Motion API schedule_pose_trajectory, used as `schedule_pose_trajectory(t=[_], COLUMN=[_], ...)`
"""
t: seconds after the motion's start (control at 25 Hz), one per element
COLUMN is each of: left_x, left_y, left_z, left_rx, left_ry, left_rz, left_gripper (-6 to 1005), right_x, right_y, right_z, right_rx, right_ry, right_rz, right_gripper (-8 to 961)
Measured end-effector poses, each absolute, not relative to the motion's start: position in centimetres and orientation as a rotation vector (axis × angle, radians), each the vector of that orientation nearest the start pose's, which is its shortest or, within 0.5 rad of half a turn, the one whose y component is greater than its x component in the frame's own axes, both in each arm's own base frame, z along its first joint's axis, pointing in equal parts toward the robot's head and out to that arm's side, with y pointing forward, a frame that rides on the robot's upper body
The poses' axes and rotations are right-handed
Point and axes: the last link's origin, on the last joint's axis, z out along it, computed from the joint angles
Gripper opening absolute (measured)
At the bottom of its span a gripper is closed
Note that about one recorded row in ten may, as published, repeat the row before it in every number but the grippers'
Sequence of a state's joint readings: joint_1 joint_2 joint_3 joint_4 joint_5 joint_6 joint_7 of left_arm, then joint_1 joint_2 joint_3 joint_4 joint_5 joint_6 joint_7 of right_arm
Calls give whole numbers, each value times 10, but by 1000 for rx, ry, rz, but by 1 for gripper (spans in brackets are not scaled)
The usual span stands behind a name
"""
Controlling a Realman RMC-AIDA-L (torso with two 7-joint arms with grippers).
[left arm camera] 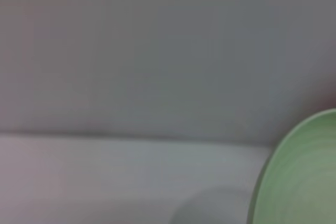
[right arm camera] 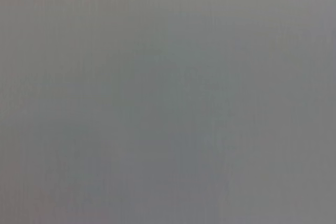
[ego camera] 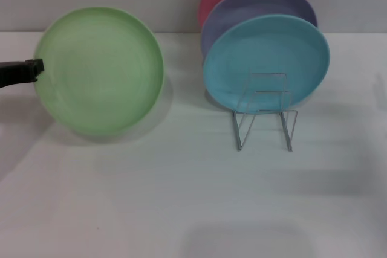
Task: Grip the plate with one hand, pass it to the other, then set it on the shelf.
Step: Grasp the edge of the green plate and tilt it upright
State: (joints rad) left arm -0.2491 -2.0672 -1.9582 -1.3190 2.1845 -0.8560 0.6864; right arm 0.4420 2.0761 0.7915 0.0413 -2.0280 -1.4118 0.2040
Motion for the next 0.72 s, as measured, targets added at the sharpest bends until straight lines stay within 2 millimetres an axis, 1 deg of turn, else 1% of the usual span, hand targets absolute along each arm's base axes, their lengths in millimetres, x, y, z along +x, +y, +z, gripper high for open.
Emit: schedule_pose_trajectory(t=[0.08,0.12,0.36,0.48,0.56,0.6,0.72], left_x=[-278,-278,-280,-273,-273,-262,-254], left_y=[374,374,380,381,381,382,383], left_z=[69,69,64,59,59,53,49], left_rx=[-1915,-1915,-1823,-1794,-1794,-1779,-1775], left_ry=[-1059,-1059,-898,-806,-806,-694,-630], left_rz=[-427,-427,-489,-481,-481,-435,-406], left_gripper=[35,35,36,36,36,36,36], right_x=[342,343,343,343,344,344,345], right_y=[319,320,323,324,325,325,325], right_z=[40,39,37,36,36,36,36], right_rx=[-1334,-1336,-1346,-1348,-1349,-1350,-1352], right_ry=[454,459,478,481,483,484,489], right_rz=[793,789,775,773,771,769,762], right_gripper=[633,633,633,633,633,632,632])
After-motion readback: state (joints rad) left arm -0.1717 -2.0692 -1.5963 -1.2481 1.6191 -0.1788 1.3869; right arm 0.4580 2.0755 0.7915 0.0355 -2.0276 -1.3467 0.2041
